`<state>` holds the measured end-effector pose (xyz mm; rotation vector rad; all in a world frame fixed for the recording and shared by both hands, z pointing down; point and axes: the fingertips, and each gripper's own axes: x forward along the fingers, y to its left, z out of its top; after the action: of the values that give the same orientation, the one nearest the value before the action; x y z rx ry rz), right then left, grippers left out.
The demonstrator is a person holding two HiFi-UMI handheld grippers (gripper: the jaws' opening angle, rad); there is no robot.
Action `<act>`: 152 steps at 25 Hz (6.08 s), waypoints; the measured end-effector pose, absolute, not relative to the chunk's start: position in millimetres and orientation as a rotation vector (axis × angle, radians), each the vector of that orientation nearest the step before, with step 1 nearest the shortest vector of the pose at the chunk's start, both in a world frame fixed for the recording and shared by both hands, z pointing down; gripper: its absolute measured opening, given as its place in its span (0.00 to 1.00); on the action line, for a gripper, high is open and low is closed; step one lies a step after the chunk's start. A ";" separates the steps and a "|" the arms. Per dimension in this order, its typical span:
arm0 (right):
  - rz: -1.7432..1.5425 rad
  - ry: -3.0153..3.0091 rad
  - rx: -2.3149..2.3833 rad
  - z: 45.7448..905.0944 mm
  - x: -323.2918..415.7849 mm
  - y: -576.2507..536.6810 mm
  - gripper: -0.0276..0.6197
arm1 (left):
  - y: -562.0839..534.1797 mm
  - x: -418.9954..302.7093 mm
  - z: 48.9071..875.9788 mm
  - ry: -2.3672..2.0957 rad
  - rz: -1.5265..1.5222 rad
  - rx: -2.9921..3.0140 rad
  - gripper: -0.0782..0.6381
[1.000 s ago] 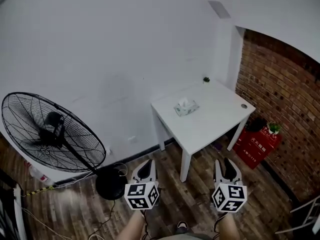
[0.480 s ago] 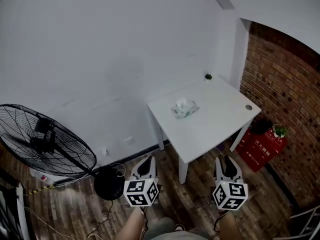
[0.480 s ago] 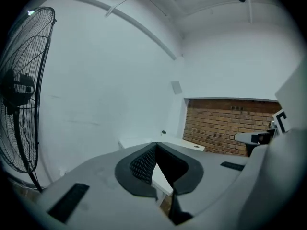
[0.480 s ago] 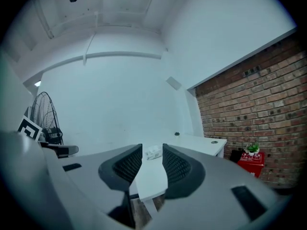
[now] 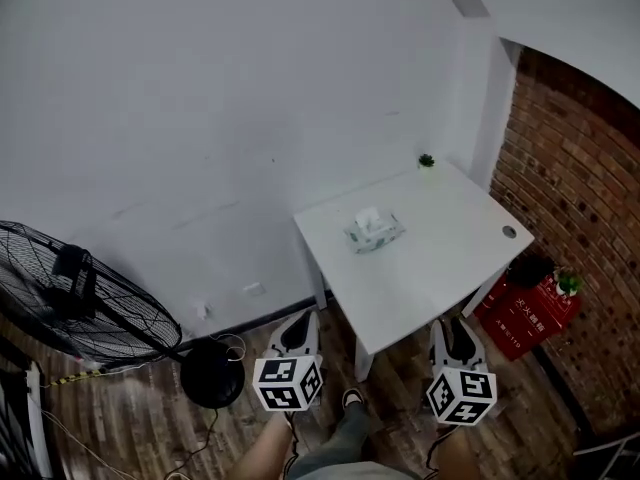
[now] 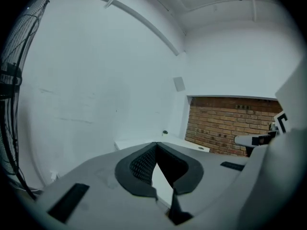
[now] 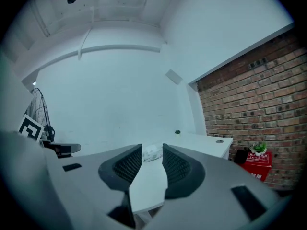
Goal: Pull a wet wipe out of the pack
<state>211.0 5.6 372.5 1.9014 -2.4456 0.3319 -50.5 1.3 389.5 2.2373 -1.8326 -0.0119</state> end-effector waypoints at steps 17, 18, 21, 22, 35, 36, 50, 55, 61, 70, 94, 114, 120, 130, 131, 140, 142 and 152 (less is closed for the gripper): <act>0.261 -2.446 1.853 346.7 201.1 -204.7 0.24 | -220.2 -52.3 375.4 -1.799 -0.078 2.232 0.11; 0.267 -2.446 1.847 348.0 199.3 -213.7 0.24 | -229.1 -53.2 377.7 -1.796 -0.072 2.229 0.11; 0.301 -2.444 1.826 355.9 194.6 -236.2 0.24 | -249.8 -56.5 386.6 -1.792 -0.042 2.212 0.11; 0.318 -2.444 1.815 359.7 193.5 -242.4 0.24 | -254.5 -57.2 389.8 -1.793 -0.029 2.205 0.11; 0.388 -2.516 1.486 392.0 166.3 -321.1 0.24 | -285.6 -82.6 417.0 -1.944 -0.012 1.980 0.11; 0.386 -2.518 1.462 393.2 165.6 -325.9 0.24 | -287.8 -82.0 419.7 -1.950 -0.013 1.964 0.11; 0.339 -2.520 1.061 422.4 148.1 -369.0 0.23 | -290.1 -83.2 458.4 -2.000 0.042 1.811 0.11; 0.284 -2.538 0.858 431.7 135.5 -379.4 0.23 | -281.0 -89.3 478.4 -2.030 0.073 1.736 0.11; 0.187 -2.494 0.593 455.2 120.2 -390.1 0.23 | -268.5 -96.6 505.3 -2.026 0.082 1.653 0.11; 0.110 -2.445 0.235 479.4 96.1 -401.9 0.23 | -258.3 -105.3 515.2 -2.054 0.134 1.614 0.11; 0.065 -2.131 -0.150 559.2 58.5 -405.9 0.19 | -236.9 -128.9 529.8 -2.082 0.009 1.424 0.11; 0.121 -2.030 -0.206 579.2 55.0 -406.9 0.19 | -241.0 -146.2 537.9 -2.091 -0.023 1.380 0.11; 0.127 -2.023 -0.210 580.4 55.2 -406.6 0.18 | -242.5 -146.6 538.3 -2.088 -0.025 1.383 0.11; 0.135 -2.018 -0.206 582.8 54.4 -404.5 0.12 | -243.4 -146.8 537.9 -2.079 -0.033 1.391 0.11; 0.134 -2.016 -0.205 583.1 54.4 -404.6 0.12 | -243.0 -146.9 538.0 -2.079 -0.033 1.389 0.11; 0.136 -2.008 -0.188 584.5 55.7 -405.8 0.09 | -239.4 -147.8 537.6 -2.083 -0.040 1.381 0.11; 0.134 -2.006 -0.185 584.5 55.8 -406.2 0.07 | -238.8 -147.9 537.2 -2.084 -0.041 1.380 0.11; 0.153 -1.999 -0.168 584.0 57.8 -404.5 0.05 | -236.7 -148.3 530.4 -2.095 -0.052 1.384 0.11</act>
<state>57.8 -404.5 584.0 -0.1684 -1.9987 0.1528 -148.3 -236.7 530.4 1.3841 -2.0950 -0.0515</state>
